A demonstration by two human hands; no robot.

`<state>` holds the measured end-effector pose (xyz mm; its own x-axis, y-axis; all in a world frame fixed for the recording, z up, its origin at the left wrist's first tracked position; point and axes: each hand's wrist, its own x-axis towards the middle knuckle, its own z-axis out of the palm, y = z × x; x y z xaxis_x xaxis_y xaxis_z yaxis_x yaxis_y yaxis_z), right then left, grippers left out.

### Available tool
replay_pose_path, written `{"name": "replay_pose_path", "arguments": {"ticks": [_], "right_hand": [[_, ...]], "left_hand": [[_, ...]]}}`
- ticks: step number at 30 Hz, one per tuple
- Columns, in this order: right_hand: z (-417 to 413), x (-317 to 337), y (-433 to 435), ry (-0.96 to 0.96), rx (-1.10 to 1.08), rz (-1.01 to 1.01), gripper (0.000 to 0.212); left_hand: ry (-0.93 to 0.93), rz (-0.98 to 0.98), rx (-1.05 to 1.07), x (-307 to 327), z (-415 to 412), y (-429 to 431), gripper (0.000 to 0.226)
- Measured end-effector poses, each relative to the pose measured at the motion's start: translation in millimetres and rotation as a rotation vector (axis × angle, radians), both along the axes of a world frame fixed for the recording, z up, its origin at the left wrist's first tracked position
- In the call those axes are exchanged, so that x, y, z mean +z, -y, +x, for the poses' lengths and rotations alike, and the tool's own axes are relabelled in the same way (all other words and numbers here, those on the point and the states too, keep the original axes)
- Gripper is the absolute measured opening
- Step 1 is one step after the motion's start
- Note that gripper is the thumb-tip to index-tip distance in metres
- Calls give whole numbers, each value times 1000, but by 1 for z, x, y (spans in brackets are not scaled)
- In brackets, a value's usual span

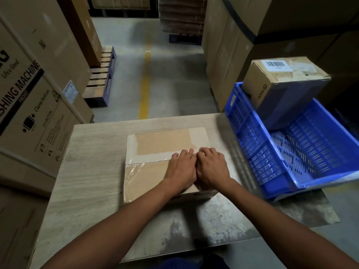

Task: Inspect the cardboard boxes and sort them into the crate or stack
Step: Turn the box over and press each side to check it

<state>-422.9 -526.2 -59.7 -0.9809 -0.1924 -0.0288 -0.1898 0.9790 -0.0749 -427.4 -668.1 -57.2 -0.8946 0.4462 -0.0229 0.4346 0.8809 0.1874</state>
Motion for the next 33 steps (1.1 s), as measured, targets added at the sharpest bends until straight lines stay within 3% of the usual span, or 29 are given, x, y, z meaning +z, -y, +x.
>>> {"name": "replay_pose_path", "arguments": {"ticks": [3, 9, 16, 18, 21, 24, 28, 33], "right_hand": [[-20, 20, 4, 4, -2, 2, 34], [-40, 3, 4, 138, 50, -85, 66], [-40, -6, 6, 104, 0, -175, 64], [-49, -2, 10, 83, -74, -256, 57], [-61, 3, 18, 98, -280, -469, 58], [-69, 8, 21, 80, -414, -632, 66], [-66, 24, 29, 62, -550, -825, 68], [-55, 56, 41, -154, -668, -978, 54]], "left_hand": [[-24, 3, 17, 4, -15, 3, 43], [48, 8, 244, -3, -36, 19, 61], [77, -34, 222, -12, -42, 33, 60], [67, -12, 346, -10, -43, 45, 60], [71, 67, 674, -6, -50, 78, 60], [194, 320, 905, 6, -59, 109, 56], [224, 557, 974, 23, -59, 119, 55], [2, 671, 1022, 56, -38, 118, 42]]}}
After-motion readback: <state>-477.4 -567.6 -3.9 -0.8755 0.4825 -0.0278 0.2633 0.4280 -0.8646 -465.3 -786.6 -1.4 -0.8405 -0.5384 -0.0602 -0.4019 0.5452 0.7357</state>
